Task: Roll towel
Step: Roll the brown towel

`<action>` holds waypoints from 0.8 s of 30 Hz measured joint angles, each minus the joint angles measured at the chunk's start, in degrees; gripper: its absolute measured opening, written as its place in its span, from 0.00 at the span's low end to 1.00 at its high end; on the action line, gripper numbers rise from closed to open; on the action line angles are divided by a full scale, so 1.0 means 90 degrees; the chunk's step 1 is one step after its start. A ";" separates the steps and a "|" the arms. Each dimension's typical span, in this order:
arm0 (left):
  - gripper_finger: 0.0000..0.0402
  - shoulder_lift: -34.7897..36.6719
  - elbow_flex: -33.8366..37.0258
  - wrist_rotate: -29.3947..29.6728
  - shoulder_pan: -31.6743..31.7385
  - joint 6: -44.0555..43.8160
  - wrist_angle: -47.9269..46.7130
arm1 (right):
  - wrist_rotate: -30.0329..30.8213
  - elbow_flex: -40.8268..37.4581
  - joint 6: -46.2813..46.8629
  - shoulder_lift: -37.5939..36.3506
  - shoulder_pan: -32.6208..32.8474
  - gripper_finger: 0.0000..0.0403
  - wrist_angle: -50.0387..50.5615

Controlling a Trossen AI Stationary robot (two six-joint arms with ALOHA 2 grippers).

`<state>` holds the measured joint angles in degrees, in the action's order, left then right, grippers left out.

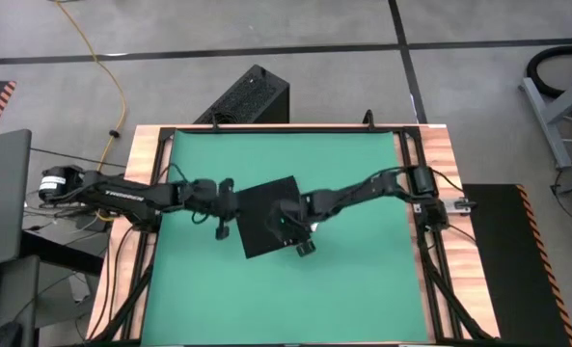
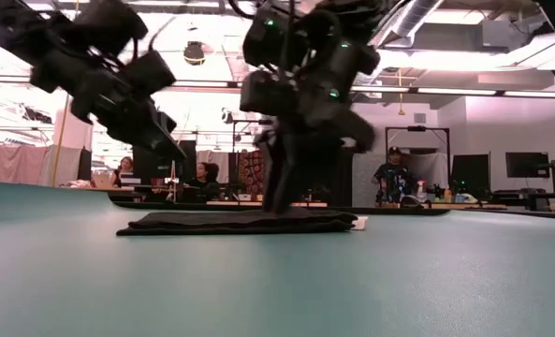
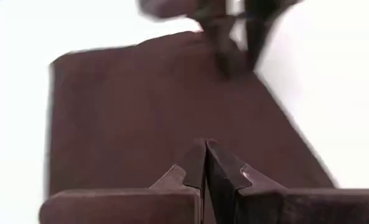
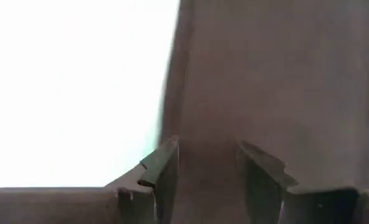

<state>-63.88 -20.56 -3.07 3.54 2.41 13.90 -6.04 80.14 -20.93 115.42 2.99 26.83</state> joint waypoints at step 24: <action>0.08 -0.1830 -0.0716 0.3273 -0.3003 -0.0130 0.0686 | 0.1561 -0.1085 0.0518 -0.1423 0.1050 0.43 0.0020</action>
<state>-80.35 -27.00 26.38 -23.49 1.24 20.08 8.01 70.37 -16.27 102.61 12.43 27.01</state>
